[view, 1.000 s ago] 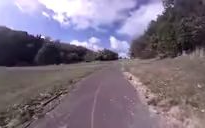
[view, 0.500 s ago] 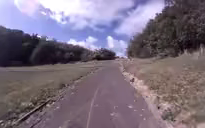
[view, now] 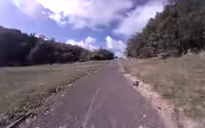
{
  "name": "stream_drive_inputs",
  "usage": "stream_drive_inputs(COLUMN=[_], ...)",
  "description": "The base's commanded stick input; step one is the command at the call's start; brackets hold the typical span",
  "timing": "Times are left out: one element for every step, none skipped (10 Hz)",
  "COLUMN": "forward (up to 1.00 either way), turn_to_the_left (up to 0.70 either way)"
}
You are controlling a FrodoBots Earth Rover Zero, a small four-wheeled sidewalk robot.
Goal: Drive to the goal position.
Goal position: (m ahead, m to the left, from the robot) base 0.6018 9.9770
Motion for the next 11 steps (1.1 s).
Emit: stream_drive_inputs(forward=[1.00,1.00,1.00,1.00,1.00,1.00,1.00,1.00,1.00,1.00,1.00], turn_to_the_left=[0.25,0.03,0.03,0.03,0.03,0.03,0.04,0.03,0.03,0.03,-0.01])
